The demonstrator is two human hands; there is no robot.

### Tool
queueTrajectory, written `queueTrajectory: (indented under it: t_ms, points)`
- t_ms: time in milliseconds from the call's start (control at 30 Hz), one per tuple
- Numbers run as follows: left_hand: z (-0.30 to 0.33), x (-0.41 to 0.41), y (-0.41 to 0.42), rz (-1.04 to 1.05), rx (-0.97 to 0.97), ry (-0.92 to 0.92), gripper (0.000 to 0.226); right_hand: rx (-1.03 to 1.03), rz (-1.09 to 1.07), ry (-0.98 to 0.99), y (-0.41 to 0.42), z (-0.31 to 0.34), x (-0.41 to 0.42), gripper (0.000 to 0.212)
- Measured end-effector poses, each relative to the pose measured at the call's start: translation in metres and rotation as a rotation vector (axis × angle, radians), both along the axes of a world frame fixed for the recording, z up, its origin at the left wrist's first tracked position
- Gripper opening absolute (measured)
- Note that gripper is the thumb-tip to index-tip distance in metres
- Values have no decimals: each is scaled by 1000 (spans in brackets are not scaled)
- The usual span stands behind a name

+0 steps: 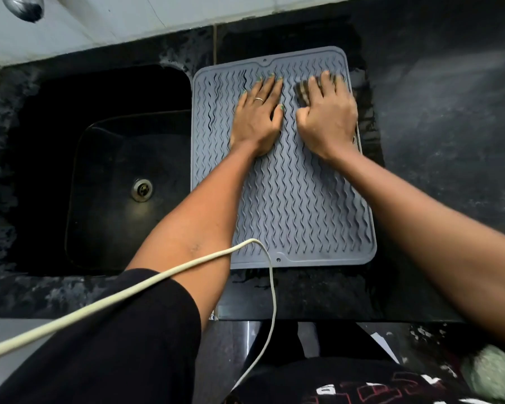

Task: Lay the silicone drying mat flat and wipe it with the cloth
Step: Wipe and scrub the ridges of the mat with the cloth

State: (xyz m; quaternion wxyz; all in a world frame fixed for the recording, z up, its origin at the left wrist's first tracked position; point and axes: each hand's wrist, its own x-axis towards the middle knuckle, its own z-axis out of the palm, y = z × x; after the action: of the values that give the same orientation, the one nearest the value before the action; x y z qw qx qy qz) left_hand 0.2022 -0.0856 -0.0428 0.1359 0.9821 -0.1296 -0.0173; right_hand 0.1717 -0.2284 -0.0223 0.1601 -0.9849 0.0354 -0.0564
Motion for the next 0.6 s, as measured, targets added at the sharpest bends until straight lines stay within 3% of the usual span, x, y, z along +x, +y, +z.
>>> queueTrajectory:
  t_ms: [167,333,500,533,600]
  points:
    - [0,0,0,2,5,2,54,-25,-1,-122,4,-5,-78,49]
    - [1,-1,1,-2,29,13,54,-86,-4,-93,6,4,-113,40]
    - [2,-26,-4,51,55,84,59,336,-239,-237,0,33,-56,34]
    - [1,-38,-5,54,64,92,60,354,-254,-206,-1,34,-37,37]
    - [0,-64,-4,62,62,86,61,292,-233,40,-1,32,-4,49]
